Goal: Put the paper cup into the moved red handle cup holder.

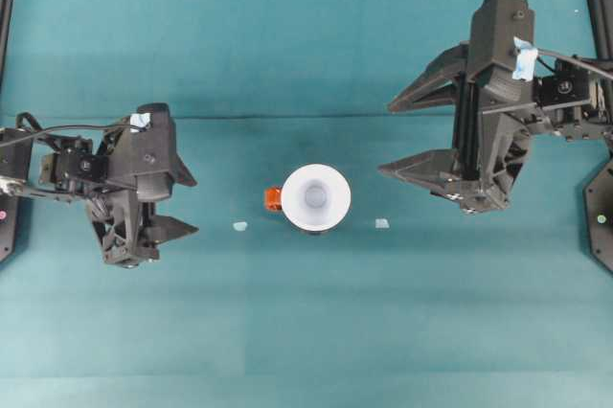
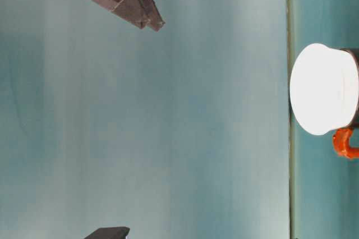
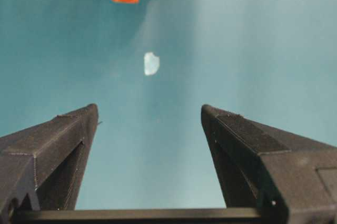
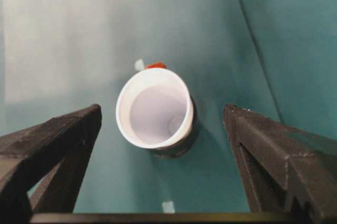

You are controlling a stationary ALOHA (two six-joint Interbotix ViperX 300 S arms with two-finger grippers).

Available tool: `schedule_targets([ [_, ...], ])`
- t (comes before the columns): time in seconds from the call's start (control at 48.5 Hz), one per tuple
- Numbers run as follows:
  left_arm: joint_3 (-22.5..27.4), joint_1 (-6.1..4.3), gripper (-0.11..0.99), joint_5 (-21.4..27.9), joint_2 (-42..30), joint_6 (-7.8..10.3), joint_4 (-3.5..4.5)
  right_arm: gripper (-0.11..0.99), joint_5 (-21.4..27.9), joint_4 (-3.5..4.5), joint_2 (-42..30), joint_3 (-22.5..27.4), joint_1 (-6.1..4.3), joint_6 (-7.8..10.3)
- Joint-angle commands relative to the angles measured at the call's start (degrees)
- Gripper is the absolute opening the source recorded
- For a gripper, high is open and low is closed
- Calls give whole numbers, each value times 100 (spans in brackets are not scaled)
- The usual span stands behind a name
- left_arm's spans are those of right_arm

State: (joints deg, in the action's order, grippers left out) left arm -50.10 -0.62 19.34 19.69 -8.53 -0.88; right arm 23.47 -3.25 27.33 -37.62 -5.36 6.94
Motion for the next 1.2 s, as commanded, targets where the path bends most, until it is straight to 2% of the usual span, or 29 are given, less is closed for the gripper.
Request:
schedule_targets([
  [0.0, 88, 0, 85, -26, 26, 18, -18, 73, -53, 9, 70, 53, 9, -18],
  [0.763, 79, 9, 85, -35, 26, 18, -18, 73, -53, 0, 62, 35, -18, -9],
  [1.175, 97, 9, 85, -26, -9, 0, -18, 73, -44, 9, 26, 35, -88, -9],
])
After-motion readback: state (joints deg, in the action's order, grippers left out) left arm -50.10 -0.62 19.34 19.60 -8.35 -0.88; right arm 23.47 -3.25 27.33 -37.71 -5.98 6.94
